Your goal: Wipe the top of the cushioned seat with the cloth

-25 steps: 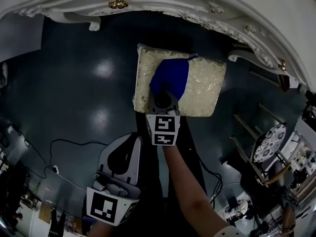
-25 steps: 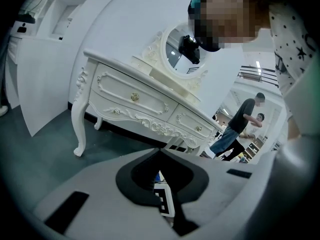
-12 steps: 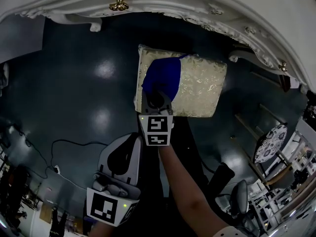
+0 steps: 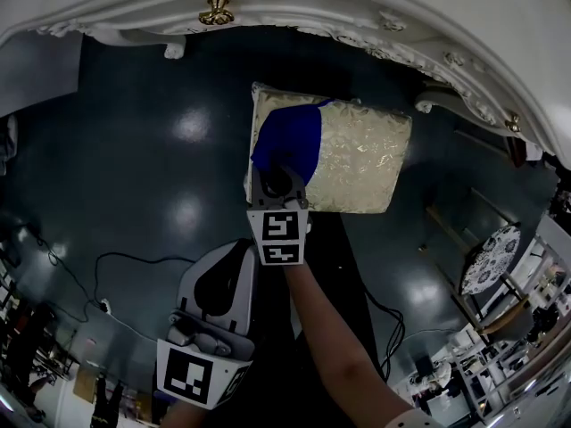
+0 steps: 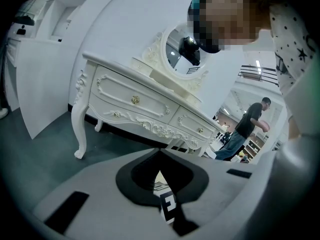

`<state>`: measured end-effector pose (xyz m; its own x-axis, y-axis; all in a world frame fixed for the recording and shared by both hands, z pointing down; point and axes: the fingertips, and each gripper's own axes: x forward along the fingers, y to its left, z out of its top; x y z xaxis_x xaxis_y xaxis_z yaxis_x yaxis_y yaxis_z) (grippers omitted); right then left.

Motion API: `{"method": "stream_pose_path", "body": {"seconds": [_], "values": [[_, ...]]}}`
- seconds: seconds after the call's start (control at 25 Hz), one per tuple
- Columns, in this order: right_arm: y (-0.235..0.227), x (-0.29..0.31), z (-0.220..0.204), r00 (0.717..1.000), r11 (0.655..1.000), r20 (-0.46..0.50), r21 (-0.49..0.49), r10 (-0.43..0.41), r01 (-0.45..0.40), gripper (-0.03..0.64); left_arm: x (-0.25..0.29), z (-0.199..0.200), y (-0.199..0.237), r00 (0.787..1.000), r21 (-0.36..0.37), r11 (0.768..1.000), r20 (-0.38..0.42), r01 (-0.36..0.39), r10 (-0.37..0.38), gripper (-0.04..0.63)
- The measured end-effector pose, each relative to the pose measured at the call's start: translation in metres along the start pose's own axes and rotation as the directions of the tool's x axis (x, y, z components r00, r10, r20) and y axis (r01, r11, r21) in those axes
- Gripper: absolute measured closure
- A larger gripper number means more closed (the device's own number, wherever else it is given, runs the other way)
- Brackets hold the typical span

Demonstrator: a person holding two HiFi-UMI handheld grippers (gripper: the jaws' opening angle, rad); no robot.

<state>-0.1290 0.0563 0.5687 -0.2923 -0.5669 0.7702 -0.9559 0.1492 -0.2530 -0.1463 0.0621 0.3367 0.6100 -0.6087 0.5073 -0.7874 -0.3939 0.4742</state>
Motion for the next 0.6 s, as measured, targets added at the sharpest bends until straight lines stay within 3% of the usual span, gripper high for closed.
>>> {"method": "stream_pose_path", "body": {"seconds": [0.16,0.36,0.6], "values": [[0.010,0.004,0.001,0.999,0.999,-0.008,-0.019,0.033,-0.034,0.552,0.002,-0.001,-0.001,1.000,0.005,1.000,-0.007,0.001,-0.001,0.586],[0.019,0.024,-0.045,0.995,0.994,-0.070,-0.069,0.074,-0.079,0.552,0.005,-0.001,-0.004,1.000,0.005,1.000,-0.016,0.002,-0.002,0.586],[0.027,0.014,-0.004,0.990,0.988,-0.072,-0.090,0.119,-0.125,0.552,0.009,-0.002,-0.012,1.000,0.014,1.000,-0.020,0.003,-0.003,0.586]]}}
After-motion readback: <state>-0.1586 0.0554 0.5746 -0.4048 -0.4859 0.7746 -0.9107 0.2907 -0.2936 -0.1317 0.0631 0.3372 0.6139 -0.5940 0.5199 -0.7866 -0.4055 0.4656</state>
